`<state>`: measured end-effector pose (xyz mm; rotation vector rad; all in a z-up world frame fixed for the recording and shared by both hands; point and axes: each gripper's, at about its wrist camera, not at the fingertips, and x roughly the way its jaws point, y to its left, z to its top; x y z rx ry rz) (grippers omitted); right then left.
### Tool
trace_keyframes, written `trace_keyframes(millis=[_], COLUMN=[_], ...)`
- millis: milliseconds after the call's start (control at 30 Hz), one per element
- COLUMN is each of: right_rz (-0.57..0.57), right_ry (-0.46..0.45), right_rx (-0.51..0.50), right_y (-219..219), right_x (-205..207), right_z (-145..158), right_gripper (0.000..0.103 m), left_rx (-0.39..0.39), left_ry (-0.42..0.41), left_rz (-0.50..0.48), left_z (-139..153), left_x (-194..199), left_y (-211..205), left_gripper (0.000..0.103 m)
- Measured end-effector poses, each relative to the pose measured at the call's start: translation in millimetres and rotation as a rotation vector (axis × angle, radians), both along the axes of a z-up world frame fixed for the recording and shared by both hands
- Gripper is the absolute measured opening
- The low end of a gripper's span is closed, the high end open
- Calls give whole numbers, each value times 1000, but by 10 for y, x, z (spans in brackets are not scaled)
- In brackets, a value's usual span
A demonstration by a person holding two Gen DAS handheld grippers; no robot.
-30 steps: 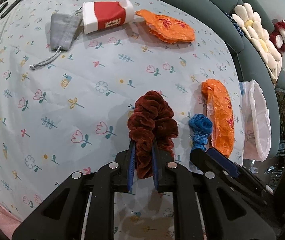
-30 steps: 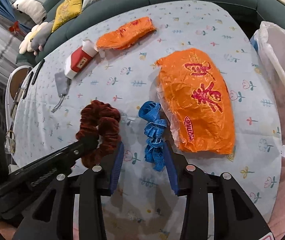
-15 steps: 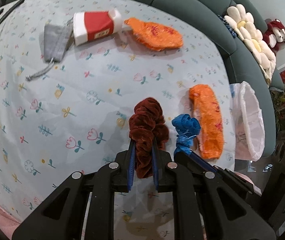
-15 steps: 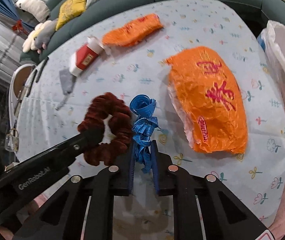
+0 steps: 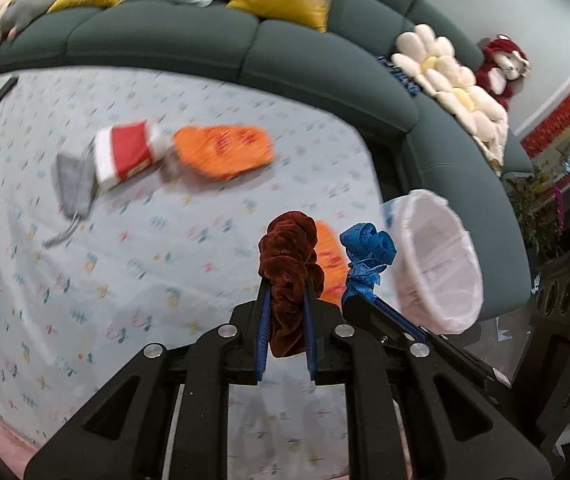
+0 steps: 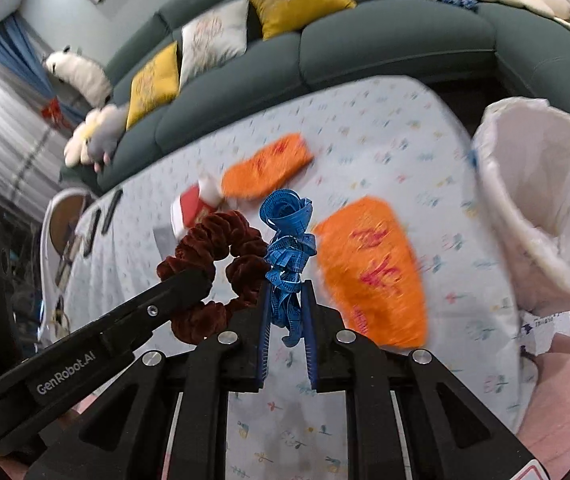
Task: Collect trash
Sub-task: 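Carry the scrunchie and blue ribbon over the bin and open both grippers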
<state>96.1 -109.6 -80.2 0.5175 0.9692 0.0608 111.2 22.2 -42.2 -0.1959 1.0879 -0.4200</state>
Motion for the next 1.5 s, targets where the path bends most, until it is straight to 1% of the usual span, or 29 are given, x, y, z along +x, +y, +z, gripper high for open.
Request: trace_keyframes(millis=[133, 233, 400, 533, 633, 800, 867, 1033, 1100, 1133, 1167, 1400, 1500], right_rz=[-62, -107, -201, -268, -316, -380, -397, -423, -427, -430, -431, -422, -416], right_ry=[-40, -59, -81, -88, -88, -77, -71, -58, -56, -55, -54, -44, -41], right_rx=[3, 4, 4, -9, -21, -26, -27, -25, -25, -25, -23, -25, -31], right_y=[-293, -526, -1025, -1435, -1714, -2115, -2225, -2404, -2433, -2446, -2456, -2431, -2408], right_x=[-103, -193, -363, -487, -574, -683, -700, -696, -686, -680, -677, -599, -555], right_z=[150, 209, 267, 295, 293, 241, 208, 135, 117, 104, 94, 63, 63], right_gripper=[14, 14, 14, 14, 14, 14, 14, 14, 14, 14, 14, 14, 16], left_rx=[-6, -9, -17, -20, -40, -32, -35, -26, -23, -20, -19, 0, 10], left_ry=[-44, -76, -109, -124, -124, -113, -106, -90, -87, -87, -89, -79, -79], left_rz=[-50, -100, -181, -249, -295, -349, -361, -363, -361, -355, -350, -331, -312], left_z=[203, 343, 476, 532, 556, 531, 513, 462, 449, 441, 435, 378, 354], left_x=[-19, -39, -69, -82, -76, -41, -25, 31, 46, 55, 63, 129, 156], left_y=[-297, -582, -1049, -1459, -1795, -2273, -2400, -2594, -2636, -2642, -2641, -2580, -2512], left_gripper=[14, 14, 14, 14, 14, 14, 15, 17, 23, 29, 30, 31, 36])
